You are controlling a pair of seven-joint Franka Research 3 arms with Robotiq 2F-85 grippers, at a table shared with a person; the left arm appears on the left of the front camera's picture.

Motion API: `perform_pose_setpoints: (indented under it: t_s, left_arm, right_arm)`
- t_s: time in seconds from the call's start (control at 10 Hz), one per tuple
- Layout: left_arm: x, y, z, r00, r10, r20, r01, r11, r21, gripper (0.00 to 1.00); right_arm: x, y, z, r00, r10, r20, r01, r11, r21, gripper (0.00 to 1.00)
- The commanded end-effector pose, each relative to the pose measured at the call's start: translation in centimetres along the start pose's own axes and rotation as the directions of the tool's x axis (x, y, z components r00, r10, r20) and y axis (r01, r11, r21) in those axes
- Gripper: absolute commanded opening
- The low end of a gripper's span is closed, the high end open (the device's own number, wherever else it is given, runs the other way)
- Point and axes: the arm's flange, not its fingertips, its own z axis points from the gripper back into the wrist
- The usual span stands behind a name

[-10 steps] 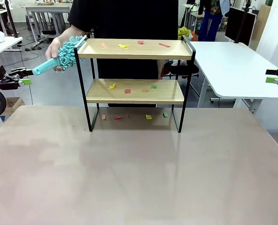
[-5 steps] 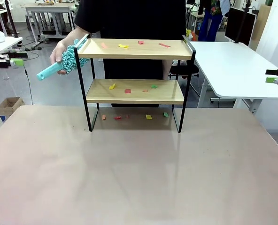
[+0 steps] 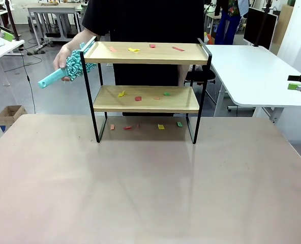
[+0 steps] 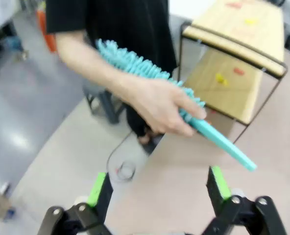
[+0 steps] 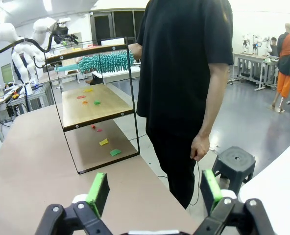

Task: Clean the shelf.
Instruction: Pick up the Duster handed by the human.

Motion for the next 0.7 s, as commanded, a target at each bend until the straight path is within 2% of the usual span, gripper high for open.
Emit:
perform_pose_setpoints:
  t_s: [0.0,0.1,0.3,0.4,0.5,0.6]
  left_arm:
    - [1.0,-4.4,-1.3,0.98,0.131,-0.148,-0.121,0.99,0.069,1.0]
    - [1.9,-5.7,-1.7,0.95,0.23,-0.212,-0.207,0.971,0.122,1.0]
    - [2.2,-6.8,-3.8,0.927,0.313,-0.205,-0.285,0.946,0.155,1.0]
    - [1.3,-6.2,-4.5,0.985,0.126,-0.117,-0.116,0.989,0.092,1.0]
    - [2.6,-5.9,-2.7,0.944,0.244,-0.223,-0.215,0.966,0.145,1.0]
    - [2.6,-5.9,-2.7,0.944,0.244,-0.223,-0.215,0.966,0.145,1.0]
  right_arm:
    - [0.4,0.1,-0.3,1.0,0.007,0.002,-0.007,1.0,0.003,1.0]
    - [0.4,0.1,-0.3,1.0,0.007,0.002,-0.007,1.0,0.003,1.0]
    - [0.4,0.1,-0.3,1.0,0.007,0.002,-0.007,1.0,0.003,1.0]
    - [0.4,0.1,-0.3,1.0,0.007,0.002,-0.007,1.0,0.003,1.0]
    - [0.4,0.1,-0.3,1.0,0.007,0.002,-0.007,1.0,0.003,1.0]
    - [0.4,0.1,-0.3,1.0,0.007,0.002,-0.007,1.0,0.003,1.0]
